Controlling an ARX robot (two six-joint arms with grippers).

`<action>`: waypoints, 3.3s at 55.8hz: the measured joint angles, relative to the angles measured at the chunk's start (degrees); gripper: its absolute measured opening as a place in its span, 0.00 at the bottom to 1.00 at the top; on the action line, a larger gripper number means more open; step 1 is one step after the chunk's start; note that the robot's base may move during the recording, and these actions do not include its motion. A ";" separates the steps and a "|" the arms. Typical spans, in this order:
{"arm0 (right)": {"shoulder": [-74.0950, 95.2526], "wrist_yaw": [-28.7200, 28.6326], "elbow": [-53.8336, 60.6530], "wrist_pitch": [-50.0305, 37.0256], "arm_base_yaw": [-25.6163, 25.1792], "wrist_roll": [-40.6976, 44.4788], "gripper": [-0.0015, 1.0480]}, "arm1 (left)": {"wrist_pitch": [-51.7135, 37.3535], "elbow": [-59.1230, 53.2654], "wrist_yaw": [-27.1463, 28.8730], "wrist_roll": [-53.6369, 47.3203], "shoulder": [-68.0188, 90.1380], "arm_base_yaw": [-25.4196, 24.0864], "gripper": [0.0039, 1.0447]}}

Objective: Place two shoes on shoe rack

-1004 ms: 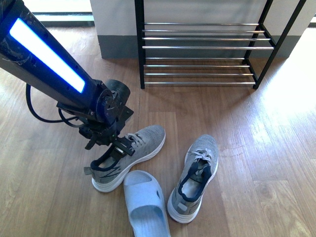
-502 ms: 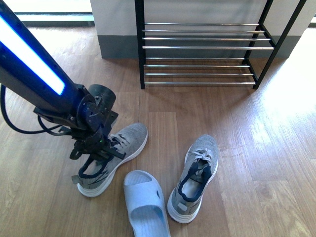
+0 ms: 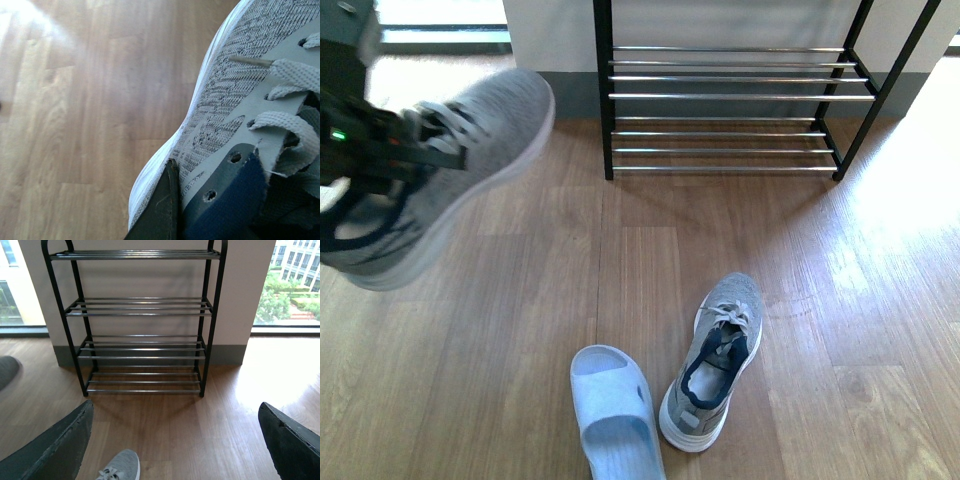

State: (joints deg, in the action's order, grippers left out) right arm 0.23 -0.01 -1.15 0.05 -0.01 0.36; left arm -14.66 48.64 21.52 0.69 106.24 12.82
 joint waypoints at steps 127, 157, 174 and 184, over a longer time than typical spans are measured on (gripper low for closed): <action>20.52 -2.99 -4.59 4.46 0.02 5.49 0.91 | 33.97 -19.02 35.04 15.45 -59.01 12.31 0.01; 102.88 -1.64 -19.65 -32.41 5.53 -2.38 0.91 | 33.97 -19.02 34.99 15.50 -59.04 12.31 0.01; 123.51 -1.86 -31.95 -37.53 8.92 -11.76 0.91 | 33.97 -19.02 35.01 15.50 -59.04 12.31 0.01; 133.55 -0.87 -39.08 -37.77 10.78 -14.45 0.91 | 33.97 -19.02 35.04 15.52 -59.04 12.31 0.01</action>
State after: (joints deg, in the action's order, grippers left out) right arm 133.78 -0.89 -40.23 -37.71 10.76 -14.09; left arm 19.31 29.63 56.55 16.21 47.20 25.12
